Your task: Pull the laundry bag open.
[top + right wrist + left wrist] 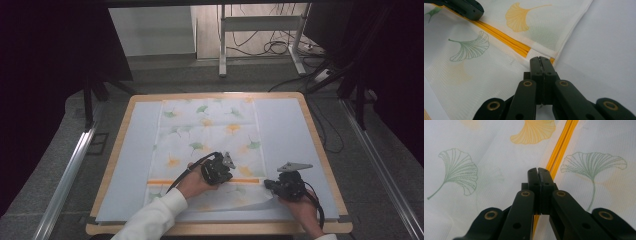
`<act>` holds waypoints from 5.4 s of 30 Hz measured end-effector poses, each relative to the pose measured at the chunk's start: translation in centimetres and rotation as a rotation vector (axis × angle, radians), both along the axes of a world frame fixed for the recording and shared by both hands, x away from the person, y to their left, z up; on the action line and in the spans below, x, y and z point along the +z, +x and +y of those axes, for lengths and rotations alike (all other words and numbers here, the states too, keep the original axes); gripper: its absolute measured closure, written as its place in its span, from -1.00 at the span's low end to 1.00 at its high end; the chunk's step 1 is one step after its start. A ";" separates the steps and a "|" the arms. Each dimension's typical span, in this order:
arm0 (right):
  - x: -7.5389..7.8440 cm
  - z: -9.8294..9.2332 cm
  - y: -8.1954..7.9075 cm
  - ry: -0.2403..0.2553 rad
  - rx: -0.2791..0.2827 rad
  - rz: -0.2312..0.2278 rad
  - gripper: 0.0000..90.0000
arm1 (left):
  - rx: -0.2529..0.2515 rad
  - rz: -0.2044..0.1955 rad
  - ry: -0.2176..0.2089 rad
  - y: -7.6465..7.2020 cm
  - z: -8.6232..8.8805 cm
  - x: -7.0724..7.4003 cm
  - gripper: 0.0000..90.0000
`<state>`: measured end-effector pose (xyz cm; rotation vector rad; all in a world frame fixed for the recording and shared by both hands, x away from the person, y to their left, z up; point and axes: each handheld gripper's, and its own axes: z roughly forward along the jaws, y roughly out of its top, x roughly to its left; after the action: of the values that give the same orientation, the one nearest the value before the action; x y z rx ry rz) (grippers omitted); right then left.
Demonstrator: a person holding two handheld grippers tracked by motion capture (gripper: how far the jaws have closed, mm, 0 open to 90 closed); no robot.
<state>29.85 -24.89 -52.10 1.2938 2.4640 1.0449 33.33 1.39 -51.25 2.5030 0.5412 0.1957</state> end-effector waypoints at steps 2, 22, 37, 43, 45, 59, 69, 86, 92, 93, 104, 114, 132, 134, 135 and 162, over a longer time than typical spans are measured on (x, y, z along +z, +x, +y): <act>0.0 0.0 0.0 -0.001 0.001 -0.002 0.99 | 0.001 -0.004 0.002 -0.1 0.2 0.0 1.00; 0.0 0.0 0.0 0.001 0.003 -0.001 0.99 | 0.052 0.005 0.000 -0.7 3.5 -0.2 1.00; 0.0 0.0 0.0 0.001 0.002 -0.001 0.99 | 0.095 0.011 -0.027 -1.1 6.1 -0.5 1.00; 0.0 0.0 0.0 -0.002 0.003 -0.006 0.99 | 0.112 0.020 -0.037 -1.2 6.8 -0.6 1.00; 0.0 0.0 0.0 -0.003 0.004 -0.006 0.99 | 0.117 0.022 -0.040 -1.2 7.0 -0.6 1.00; 0.0 0.1 0.0 -0.007 0.006 -0.008 0.99 | 0.130 0.018 -0.032 -1.7 7.8 -0.6 1.00; 0.0 0.1 0.0 -0.008 0.006 -0.008 0.99 | 0.143 0.017 -0.028 -1.8 8.3 -0.6 1.00; 0.0 0.1 -0.1 -0.009 0.007 -0.009 0.99 | 0.198 0.029 -0.041 -2.3 11.0 -0.7 1.00; 0.0 0.1 -0.1 -0.010 0.008 -0.009 0.99 | 0.215 0.028 -0.036 -2.7 11.9 -0.8 1.00; 0.0 0.1 -0.1 -0.010 0.008 -0.009 0.99 | 0.220 0.025 -0.037 -2.8 12.0 -0.8 1.00; 0.0 0.1 -0.1 -0.010 0.009 -0.008 0.99 | 0.248 0.035 -0.040 -3.0 13.7 -0.8 1.00; 0.0 0.1 -0.1 -0.011 0.009 -0.008 0.99 | 0.278 0.043 -0.048 -3.1 15.5 -1.0 1.00; 0.0 0.1 -0.1 -0.011 0.012 -0.009 0.99 | 0.348 0.045 -0.051 -3.8 19.1 -1.1 1.00; 0.1 0.1 -0.1 -0.016 0.014 -0.006 0.99 | 0.348 0.042 -0.041 -3.8 19.3 -1.1 1.00; 0.1 0.1 -0.1 -0.016 0.014 -0.006 0.99 | 0.353 0.042 -0.044 -3.9 19.4 -1.1 1.00; 0.1 0.0 -0.1 -0.017 0.017 -0.004 0.99 | 0.425 0.041 -0.052 -4.7 22.6 -1.2 1.00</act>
<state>29.76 -24.84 -52.01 1.2663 2.4800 1.0272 28.59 23.98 -52.48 2.3178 1.0782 0.2865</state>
